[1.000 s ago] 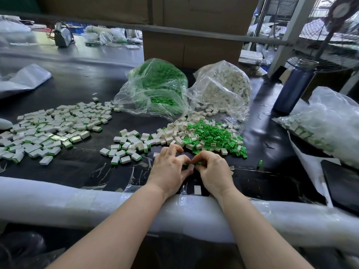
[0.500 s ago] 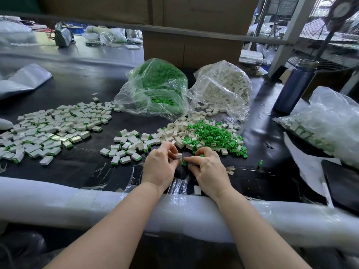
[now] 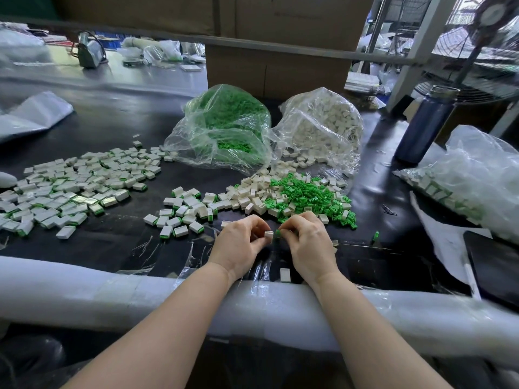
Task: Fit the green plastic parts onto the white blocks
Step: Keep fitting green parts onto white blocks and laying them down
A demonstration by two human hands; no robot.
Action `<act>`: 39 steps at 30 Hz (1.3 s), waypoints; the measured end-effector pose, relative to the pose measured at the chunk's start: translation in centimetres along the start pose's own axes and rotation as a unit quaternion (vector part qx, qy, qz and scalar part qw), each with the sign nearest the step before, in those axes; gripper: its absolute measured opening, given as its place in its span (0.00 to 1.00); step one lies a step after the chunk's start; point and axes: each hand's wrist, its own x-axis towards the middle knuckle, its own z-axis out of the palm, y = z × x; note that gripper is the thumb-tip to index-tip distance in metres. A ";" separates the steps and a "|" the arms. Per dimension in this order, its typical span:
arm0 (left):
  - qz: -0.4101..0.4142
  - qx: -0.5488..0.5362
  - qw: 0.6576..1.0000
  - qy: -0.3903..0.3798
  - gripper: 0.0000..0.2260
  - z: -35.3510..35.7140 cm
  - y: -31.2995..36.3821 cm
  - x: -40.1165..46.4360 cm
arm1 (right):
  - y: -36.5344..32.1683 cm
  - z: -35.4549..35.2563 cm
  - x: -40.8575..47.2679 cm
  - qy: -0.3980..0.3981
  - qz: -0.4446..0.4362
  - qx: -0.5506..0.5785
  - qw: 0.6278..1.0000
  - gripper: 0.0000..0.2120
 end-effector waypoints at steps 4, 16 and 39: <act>-0.010 -0.011 1.000 -0.007 0.02 0.0 0.0 -0.1 | 0.1 0.0 -0.2 0.030 0.015 0.081 0.996 0.04; -0.002 -0.035 0.999 -0.021 0.03 0.0 -0.1 0.0 | 0.1 -0.8 0.1 0.019 0.086 0.237 0.968 0.09; 0.008 -0.048 0.999 -0.020 0.04 0.1 -0.3 0.0 | 0.1 -0.5 -0.2 0.032 0.044 0.160 0.986 0.06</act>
